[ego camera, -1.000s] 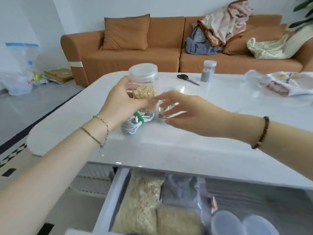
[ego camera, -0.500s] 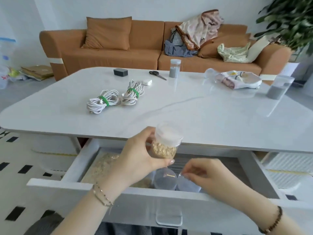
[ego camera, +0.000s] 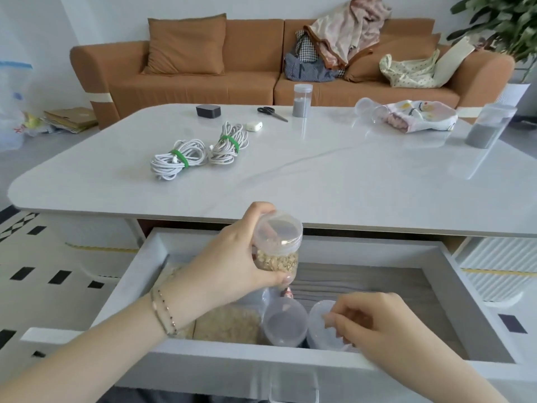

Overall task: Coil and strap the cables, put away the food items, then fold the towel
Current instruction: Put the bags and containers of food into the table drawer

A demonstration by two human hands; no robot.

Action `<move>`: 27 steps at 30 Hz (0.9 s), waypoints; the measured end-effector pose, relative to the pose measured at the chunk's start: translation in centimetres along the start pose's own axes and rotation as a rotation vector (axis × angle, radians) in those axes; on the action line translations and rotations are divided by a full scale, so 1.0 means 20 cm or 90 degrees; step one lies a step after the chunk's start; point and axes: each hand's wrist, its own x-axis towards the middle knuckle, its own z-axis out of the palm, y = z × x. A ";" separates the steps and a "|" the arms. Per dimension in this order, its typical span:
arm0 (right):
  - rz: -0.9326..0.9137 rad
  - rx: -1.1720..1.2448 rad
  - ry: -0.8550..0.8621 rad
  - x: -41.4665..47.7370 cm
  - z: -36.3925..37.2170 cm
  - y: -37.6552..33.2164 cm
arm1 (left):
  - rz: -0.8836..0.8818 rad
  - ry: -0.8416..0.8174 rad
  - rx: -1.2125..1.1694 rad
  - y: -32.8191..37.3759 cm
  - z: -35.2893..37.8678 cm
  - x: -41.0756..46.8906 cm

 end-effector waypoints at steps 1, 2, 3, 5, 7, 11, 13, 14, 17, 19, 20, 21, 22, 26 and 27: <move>-0.007 -0.005 -0.015 -0.02 0.01 0.00 | 0.006 -0.020 0.016 -0.01 0.00 0.00; -0.012 -0.015 -0.029 -0.03 0.01 -0.01 | 0.012 -0.041 0.022 -0.02 0.02 0.01; -0.016 -0.024 -0.039 -0.04 0.01 -0.01 | 0.016 -0.063 0.019 -0.02 0.04 0.02; -0.023 -0.031 -0.048 -0.05 0.01 -0.02 | 0.027 -0.106 -0.013 -0.03 0.09 0.04; -0.029 -0.028 -0.056 -0.05 0.00 -0.02 | 0.026 -0.160 -0.033 -0.03 0.14 0.07; -0.022 -0.041 -0.050 -0.03 0.00 -0.01 | -0.002 -0.304 -0.092 -0.09 0.24 0.15; -0.009 -0.034 -0.048 -0.03 0.00 -0.01 | -0.024 -0.341 -0.135 -0.14 0.28 0.19; -0.004 -0.032 -0.051 -0.03 0.00 -0.01 | -0.034 -0.361 -0.143 -0.16 0.29 0.20; 0.002 -0.033 -0.058 -0.02 0.00 -0.01 | -0.042 -0.435 -0.113 -0.25 0.29 0.24; 0.008 -0.029 -0.057 -0.02 0.00 -0.01 | -0.039 -0.461 -0.087 -0.28 0.28 0.24; 0.013 -0.027 -0.054 -0.03 0.00 -0.01 | -0.037 -0.467 -0.072 -0.29 0.27 0.24; 0.016 -0.026 -0.050 -0.03 0.01 -0.01 | -0.033 -0.473 -0.056 -0.29 0.26 0.24; 0.019 -0.030 -0.045 -0.02 0.01 0.00 | -0.029 -0.483 -0.036 -0.28 0.25 0.24; 0.013 -0.040 -0.037 -0.02 0.02 0.02 | -0.016 -0.529 0.043 -0.26 0.21 0.26; 0.010 -0.037 -0.033 -0.02 0.03 0.02 | -0.011 -0.536 0.055 -0.25 0.20 0.26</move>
